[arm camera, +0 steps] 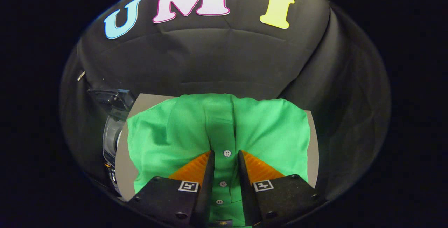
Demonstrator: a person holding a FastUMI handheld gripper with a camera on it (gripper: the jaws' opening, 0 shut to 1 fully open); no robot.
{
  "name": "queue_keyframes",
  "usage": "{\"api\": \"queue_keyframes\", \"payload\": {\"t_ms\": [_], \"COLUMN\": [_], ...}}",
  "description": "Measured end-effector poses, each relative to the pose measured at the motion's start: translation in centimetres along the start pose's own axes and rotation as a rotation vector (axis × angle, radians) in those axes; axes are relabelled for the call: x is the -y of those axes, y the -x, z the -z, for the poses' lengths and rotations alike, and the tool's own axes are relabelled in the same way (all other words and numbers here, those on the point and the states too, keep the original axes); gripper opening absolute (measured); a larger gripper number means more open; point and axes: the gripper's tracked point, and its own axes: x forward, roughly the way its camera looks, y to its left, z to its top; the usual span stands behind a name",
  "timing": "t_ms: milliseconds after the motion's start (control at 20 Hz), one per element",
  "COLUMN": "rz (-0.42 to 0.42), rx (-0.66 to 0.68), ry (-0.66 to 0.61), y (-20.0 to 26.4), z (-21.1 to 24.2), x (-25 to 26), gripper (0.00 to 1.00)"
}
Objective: Put the clothes into the washing machine and then close the washing machine lid.
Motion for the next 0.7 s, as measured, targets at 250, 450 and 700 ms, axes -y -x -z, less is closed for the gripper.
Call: {"api": "queue_keyframes", "payload": {"t_ms": [250,450,700], "rz": [0.039,0.055,-0.058], "rx": [0.018,0.078,0.224], "ry": [0.014,-0.027,-0.137], "y": [0.0,0.7,5.4], "z": [0.0,0.4,0.4], "x": [0.4,0.3,-0.8], "gripper": [0.08,0.08,0.08]}}
